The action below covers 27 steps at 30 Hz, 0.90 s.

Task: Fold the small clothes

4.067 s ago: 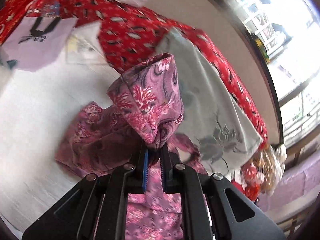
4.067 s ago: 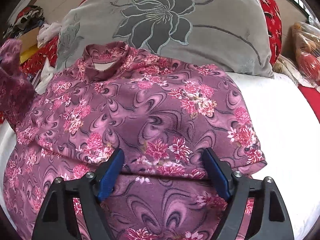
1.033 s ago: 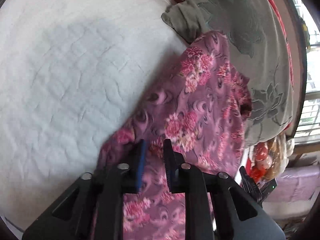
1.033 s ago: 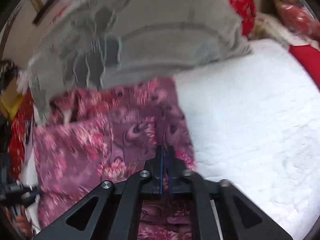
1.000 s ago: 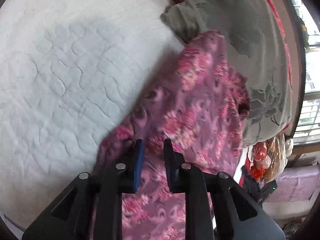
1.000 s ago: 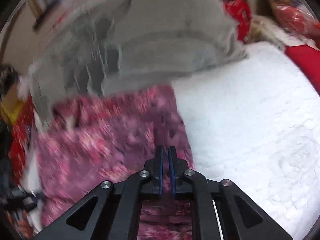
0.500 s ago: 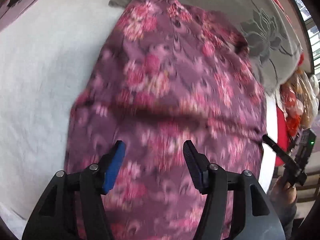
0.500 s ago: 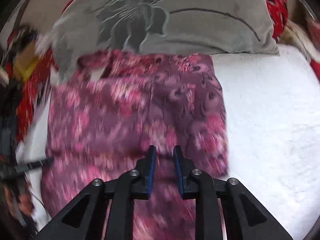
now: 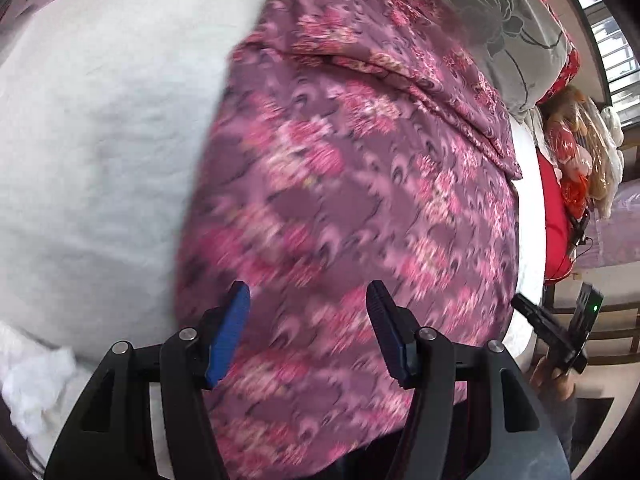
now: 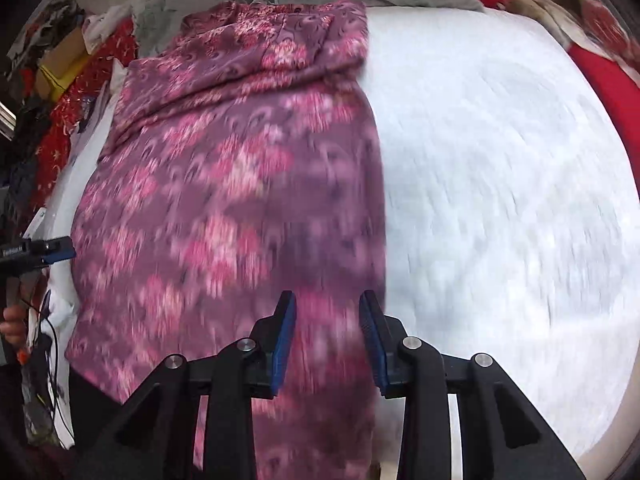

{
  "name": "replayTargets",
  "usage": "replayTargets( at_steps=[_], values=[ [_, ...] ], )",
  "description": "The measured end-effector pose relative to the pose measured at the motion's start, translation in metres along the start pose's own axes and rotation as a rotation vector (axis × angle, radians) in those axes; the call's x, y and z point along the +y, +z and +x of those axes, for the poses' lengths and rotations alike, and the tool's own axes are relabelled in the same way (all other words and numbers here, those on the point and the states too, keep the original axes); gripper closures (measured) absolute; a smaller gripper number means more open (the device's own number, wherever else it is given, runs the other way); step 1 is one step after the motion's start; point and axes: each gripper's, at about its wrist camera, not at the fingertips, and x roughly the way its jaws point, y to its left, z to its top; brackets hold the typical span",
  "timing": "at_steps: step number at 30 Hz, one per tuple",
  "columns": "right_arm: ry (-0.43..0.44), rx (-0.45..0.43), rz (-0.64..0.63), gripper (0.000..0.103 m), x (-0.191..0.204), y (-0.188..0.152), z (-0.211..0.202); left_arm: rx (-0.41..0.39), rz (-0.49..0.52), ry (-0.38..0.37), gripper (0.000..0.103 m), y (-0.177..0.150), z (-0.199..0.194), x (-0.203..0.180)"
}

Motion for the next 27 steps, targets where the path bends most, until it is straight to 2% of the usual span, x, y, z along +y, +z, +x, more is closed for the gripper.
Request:
replayTargets(
  at_steps=[4,7,9,13,15,18,22,27],
  values=[
    [0.016,-0.015,0.065,0.066,-0.020,-0.040,-0.013,0.033,-0.045,-0.023,0.044,-0.025,-0.013,0.034],
    [0.051,-0.021,0.129,0.060,-0.035,-0.066,-0.021,0.062,-0.072,-0.046,0.044,-0.046,-0.017,0.055],
    [0.104,-0.015,0.181,0.055,-0.043,-0.083,-0.020,0.078,-0.114,-0.099,0.044,-0.059,-0.016,0.072],
    [0.248,-0.017,0.280,0.054,-0.052,-0.108,-0.009,0.114,-0.230,-0.240,0.044,-0.082,-0.013,0.098],
    [0.290,-0.022,0.327,0.049,-0.055,-0.116,-0.002,0.127,-0.256,-0.266,0.044,-0.089,-0.010,0.101],
    [0.337,-0.019,0.394,0.049,-0.061,-0.126,0.012,0.145,-0.259,-0.278,0.043,-0.099,-0.007,0.100],
    [0.410,-0.020,0.465,0.049,-0.064,-0.131,0.025,0.159,-0.252,-0.272,0.038,-0.109,-0.004,0.095],
    [0.474,-0.041,0.450,0.050,-0.055,-0.127,0.026,0.178,-0.261,-0.241,0.038,-0.114,0.001,0.095]
  ],
)
